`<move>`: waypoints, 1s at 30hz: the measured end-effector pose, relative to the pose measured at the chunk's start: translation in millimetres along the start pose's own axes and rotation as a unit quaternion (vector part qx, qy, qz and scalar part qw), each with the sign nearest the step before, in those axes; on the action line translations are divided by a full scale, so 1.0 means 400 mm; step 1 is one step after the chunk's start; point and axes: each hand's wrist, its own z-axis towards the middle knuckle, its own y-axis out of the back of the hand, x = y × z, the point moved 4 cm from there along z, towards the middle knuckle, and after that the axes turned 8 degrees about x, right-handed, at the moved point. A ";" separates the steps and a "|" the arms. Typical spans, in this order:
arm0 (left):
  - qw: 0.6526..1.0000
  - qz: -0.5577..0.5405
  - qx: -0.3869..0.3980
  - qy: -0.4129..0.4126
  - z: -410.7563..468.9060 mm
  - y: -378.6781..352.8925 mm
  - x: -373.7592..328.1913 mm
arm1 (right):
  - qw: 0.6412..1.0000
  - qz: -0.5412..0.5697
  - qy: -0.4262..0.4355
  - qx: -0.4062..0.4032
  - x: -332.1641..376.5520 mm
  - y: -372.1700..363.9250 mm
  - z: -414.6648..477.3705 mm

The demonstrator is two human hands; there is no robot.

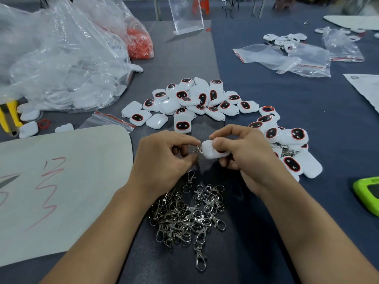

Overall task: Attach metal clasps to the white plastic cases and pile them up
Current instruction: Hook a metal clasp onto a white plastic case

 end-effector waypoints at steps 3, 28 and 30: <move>0.999 -0.036 0.014 0.002 0.005 -0.006 0.003 | 0.996 0.067 -0.039 0.033 0.002 -0.004 -0.002; 0.991 0.100 0.051 -0.071 0.003 0.008 -0.037 | 0.998 0.029 0.051 -0.018 0.018 -0.022 -0.016; 0.985 0.149 0.016 -0.086 -0.008 0.020 -0.037 | 0.998 0.046 0.051 -0.018 0.013 -0.037 -0.018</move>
